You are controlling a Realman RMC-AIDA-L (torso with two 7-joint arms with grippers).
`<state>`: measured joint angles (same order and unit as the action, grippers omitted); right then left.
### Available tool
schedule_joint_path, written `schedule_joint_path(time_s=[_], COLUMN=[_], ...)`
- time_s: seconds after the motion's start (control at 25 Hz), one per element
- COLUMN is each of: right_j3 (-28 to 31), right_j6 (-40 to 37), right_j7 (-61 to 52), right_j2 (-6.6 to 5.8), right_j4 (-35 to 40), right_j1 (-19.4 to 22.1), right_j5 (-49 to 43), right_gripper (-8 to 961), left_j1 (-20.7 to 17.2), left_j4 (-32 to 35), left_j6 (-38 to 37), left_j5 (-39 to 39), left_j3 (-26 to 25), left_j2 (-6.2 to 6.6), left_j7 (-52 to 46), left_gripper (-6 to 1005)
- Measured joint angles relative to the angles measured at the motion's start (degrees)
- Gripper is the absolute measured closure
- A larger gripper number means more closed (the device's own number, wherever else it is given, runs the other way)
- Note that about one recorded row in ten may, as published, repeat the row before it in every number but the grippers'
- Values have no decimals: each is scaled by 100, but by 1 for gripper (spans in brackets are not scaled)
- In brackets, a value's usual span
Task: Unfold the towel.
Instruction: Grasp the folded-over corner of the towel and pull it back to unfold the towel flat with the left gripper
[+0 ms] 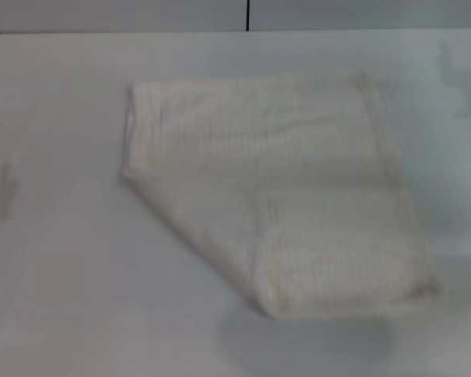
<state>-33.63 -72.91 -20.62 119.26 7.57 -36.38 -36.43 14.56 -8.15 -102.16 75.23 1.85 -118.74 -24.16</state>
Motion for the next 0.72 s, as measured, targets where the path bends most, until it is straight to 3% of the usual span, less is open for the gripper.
schedule_joint_path(time_s=[0.72], right_j3=[-50], right_j6=[325], right_j7=[-6], right_j2=[-41], right_j4=[-96], right_j1=[-155], right_j5=[-39], right_gripper=[320], left_j1=[-62], left_j4=[89], left_j6=[-83], left_j5=[58], left_j3=[44], left_j2=[17], left_j7=[-52], left_gripper=[169])
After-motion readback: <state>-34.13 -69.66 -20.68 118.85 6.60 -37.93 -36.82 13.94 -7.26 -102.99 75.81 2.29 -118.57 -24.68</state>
